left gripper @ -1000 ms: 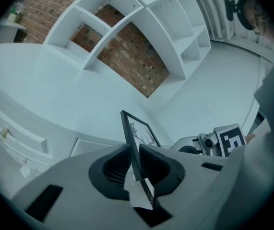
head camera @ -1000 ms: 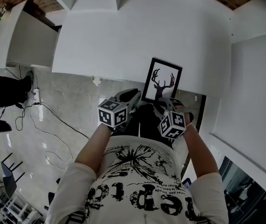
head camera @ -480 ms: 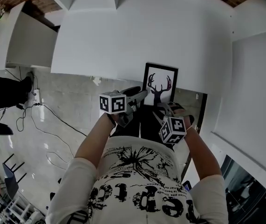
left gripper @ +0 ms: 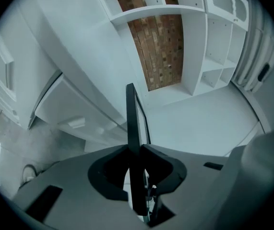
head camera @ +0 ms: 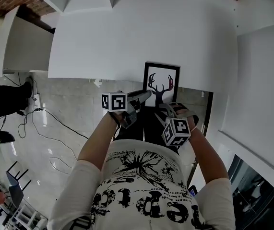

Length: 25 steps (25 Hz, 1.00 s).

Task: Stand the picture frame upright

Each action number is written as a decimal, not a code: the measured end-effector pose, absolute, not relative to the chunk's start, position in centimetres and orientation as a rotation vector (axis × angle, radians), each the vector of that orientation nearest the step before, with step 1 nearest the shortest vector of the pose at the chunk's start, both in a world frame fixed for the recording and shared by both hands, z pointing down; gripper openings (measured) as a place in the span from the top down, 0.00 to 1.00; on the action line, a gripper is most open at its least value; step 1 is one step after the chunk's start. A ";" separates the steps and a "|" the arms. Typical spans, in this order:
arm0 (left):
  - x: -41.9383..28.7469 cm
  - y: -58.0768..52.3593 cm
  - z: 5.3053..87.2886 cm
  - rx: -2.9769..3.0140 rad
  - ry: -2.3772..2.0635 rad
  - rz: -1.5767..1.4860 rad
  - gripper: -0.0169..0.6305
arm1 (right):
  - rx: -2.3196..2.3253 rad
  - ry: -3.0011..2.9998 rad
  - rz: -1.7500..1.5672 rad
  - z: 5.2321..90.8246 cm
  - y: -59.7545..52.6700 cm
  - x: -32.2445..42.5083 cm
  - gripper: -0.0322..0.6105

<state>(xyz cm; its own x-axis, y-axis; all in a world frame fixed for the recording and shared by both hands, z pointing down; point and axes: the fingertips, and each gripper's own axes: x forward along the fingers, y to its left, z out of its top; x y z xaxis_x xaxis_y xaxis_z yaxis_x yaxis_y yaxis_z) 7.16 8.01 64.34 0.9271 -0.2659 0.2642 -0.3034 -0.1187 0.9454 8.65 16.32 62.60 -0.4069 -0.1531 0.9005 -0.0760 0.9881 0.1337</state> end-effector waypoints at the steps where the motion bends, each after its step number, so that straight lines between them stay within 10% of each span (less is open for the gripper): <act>1: 7.2 7.7 64.3 1.693 -0.435 0.018 0.83 | 0.163 -1.993 -0.083 62.6 16.1 8.8 0.84; 10: 7.3 7.5 64.3 1.637 -0.438 0.023 0.84 | 0.277 -2.104 -0.093 61.9 15.7 8.5 0.78; 13: 7.4 7.3 64.3 1.631 -0.432 0.025 0.84 | 0.491 -2.298 0.202 59.4 14.1 9.0 0.52; 25: 7.4 7.2 64.2 1.677 -0.447 0.098 0.83 | 1.067 -2.334 1.400 61.4 8.5 19.3 0.52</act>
<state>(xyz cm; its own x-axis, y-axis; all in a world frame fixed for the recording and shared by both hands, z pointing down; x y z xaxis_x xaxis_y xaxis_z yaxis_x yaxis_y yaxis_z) 7.41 7.22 64.21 0.9192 -0.2340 0.3168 -0.3449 -0.0897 0.9344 19.29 8.50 61.45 -0.7132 -0.4719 0.5184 -0.6794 0.2833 -0.6768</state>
